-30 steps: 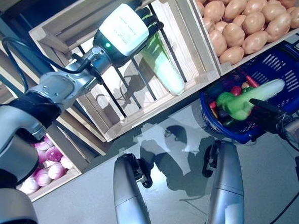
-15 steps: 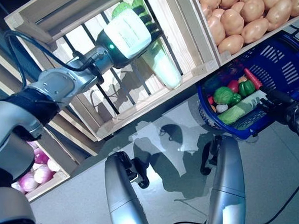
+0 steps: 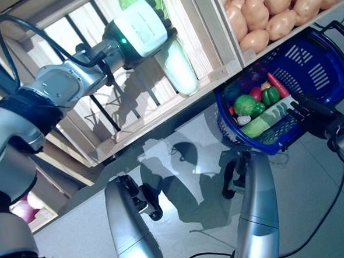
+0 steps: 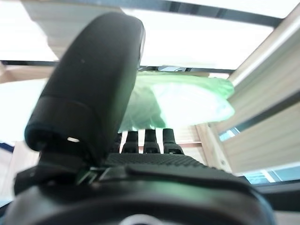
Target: Put vegetables into the basket
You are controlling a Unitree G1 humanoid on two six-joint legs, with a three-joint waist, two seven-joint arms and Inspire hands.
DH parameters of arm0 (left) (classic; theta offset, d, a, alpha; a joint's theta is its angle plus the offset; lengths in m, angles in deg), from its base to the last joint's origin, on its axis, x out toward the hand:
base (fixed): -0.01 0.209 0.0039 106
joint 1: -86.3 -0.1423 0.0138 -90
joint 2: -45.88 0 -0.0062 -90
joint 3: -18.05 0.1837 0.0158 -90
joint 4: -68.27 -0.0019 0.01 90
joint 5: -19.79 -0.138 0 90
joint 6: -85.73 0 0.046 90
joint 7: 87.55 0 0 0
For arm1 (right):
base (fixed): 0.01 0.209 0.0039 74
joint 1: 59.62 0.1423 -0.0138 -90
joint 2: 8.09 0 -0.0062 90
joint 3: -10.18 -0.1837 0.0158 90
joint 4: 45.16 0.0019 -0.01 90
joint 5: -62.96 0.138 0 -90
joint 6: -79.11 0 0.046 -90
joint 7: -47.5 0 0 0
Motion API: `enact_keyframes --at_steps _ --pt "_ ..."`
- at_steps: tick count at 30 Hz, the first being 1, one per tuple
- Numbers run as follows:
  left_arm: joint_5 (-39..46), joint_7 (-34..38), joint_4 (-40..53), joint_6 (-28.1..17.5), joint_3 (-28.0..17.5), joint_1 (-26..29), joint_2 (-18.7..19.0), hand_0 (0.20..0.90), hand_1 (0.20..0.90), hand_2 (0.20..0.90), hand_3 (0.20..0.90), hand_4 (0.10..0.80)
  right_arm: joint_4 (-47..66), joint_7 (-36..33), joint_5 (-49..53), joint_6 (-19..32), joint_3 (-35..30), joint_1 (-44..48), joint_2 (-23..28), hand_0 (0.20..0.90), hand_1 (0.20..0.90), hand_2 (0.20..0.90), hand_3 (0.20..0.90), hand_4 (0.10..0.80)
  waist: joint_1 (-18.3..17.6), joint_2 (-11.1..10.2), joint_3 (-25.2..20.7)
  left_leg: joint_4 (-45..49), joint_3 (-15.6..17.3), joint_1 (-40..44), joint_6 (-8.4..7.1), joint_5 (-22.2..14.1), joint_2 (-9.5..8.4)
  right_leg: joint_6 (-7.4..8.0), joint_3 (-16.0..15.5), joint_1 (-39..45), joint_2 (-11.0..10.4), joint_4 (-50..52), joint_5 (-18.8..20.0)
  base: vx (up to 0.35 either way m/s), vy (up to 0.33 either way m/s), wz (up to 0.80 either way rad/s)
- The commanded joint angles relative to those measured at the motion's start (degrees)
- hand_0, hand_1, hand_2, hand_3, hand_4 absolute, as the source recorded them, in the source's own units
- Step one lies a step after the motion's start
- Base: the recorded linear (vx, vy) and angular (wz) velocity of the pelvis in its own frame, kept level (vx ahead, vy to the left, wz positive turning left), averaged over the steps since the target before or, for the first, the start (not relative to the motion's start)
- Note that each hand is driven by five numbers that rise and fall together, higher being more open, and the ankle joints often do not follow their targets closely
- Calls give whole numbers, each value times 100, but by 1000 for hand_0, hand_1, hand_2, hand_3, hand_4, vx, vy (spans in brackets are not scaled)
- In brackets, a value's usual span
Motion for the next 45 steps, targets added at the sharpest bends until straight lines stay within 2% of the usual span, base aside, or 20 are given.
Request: enact_keyframes --at_steps 1,4,5,6,7,11,16,20,22,26,33,35,36,37,39,44,45 --pt "56 -313 -809 176 -42 562 -37 900 900 900 900 800 342 400 405 387 -188 -327 -291 900 900 900 900 800 -156 -119 -383 -608 -854 -585 -690 391 174 415 580 -170 -489 -385 416 7 -10 -21" --pt "125 -595 -976 156 -100 511 -66 900 900 900 900 800 792 373 408 413 -111 -395 -338 900 900 900 900 800 -208 -159 -368 -547 -906 -673 -687 417 199 399 599 -250 -470 -351 437 2 4 -15" --pt "175 -678 -1013 139 -104 508 -70 709 709 709 709 673 847 372 427 433 -113 -414 -347 900 900 900 900 800 -214 -162 -368 -538 -914 -691 -679 416 205 396 607 -271 -473 -345 440 -5 1 -6" --pt "193 -769 -1006 170 -104 500 -75 462 462 462 462 508 932 335 451 467 -109 -426 -365 900 900 900 900 800 -221 -165 -367 -533 -917 -698 -675 412 208 391 610 -279 -474 -353 449 -5 0 -6" --pt "251 -879 -1034 186 -127 472 -85 300 300 300 300 400 1031 296 442 498 -120 -448 -394 900 900 900 900 800 -231 -170 -372 -539 -916 -691 -662 411 213 388 608 -286 -474 -354 452 -1 2 -5" --pt "323 -1144 -1151 204 -268 409 -96 300 300 300 300 400 1315 136 496 630 -125 -430 -454 900 900 900 900 800 -251 -168 -382 -549 -882 -621 -606 392 221 364 586 -253 -492 -353 452 1 1 -1" --pt "373 -1049 -1243 -48 -430 338 -25 300 300 300 300 400 1564 -30 466 731 -135 -454 -580 900 900 900 900 800 -256 -139 -450 -602 -812 -455 -545 363 276 345 516 -122 -581 -434 471 15 13 -6" --pt "527 -897 -1151 -87 -494 244 20 300 300 300 300 400 1727 -99 202 937 -70 -476 -691 900 900 900 900 800 -238 -125 -513 -754 -742 -293 -484 361 243 340 443 35 -610 -574 502 7 14 -3" --pt "665 -835 -1100 -65 -615 153 46 300 300 300 300 400 1895 -145 17 1179 -3 -493 -731 900 900 900 900 800 -230 -120 -562 -888 -660 -143 -438 359 216 342 371 193 -617 -727 538 0 0 0" --pt "1129 -468 -1095 -307 -993 -125 138 300 300 300 300 400 2407 -335 -388 1847 90 -549 -809 900 900 900 900 800 -243 -108 -654 -1190 -455 212 -355 409 218 324 206 595 -604 -1050 599 -1 37 -4" --pt "1906 -244 -950 -691 -2135 -1154 386 300 300 300 300 400 3307 -167 -1467 2836 88 -884 -1091 900 900 900 900 800 -244 -53 -797 -1732 -63 1002 -252 479 268 316 -58 1456 -569 -1575 600 -3 44 -4" --pt "2207 -188 -897 -829 -2561 -1502 434 300 300 300 300 400 3540 -51 -1652 3076 114 -946 -1188 900 900 900 900 800 -235 -41 -834 -1902 39 1246 -256 529 279 314 -135 1708 -559 -1736 604 12 42 -6" --pt "2411 -120 -857 -994 -2931 -1798 434 300 300 300 300 400 3711 97 -1845 3292 128 -975 -1279 900 900 900 900 800 -219 -28 -852 -2062 120 1427 -264 575 257 315 -187 1898 -532 -1893 613 4 41 -3" --pt "2449 -108 -834 -1015 -3032 -1890 432 300 300 300 300 400 3755 154 -1897 3347 134 -982 -1303 900 900 900 900 800 -216 -21 -855 -2109 142 1476 -268 592 246 317 -200 1952 -522 -1940 620 -12 58 -4" --pt "2586 -31 -768 -1212 -3541 -2267 345 300 300 300 300 400 3998 254 -2132 3577 190 -977 -1406 900 900 900 900 800 -190 20 -872 -2298 231 1674 -278 664 194 303 -235 2162 -484 -2120 622 -22 71 -7" --pt "2999 -63 -661 -1527 -4204 -2768 150 300 300 300 300 400 4123 567 -2111 3865 264 -924 -1643 900 900 900 900 800 -131 58 -906 -2694 408 2116 -285 767 115 258 -380 2560 -452 -2459 623 -23 43 -2" --pt "3254 -118 -540 -1592 -4414 -2968 40 300 300 300 300 400 4144 653 -2142 3913 345 -909 -1780 900 900 900 900 800 -98 69 -914 -2922 494 2331 -282 846 52 235 -441 2745 -409 -2636 649 -9 30 -3"
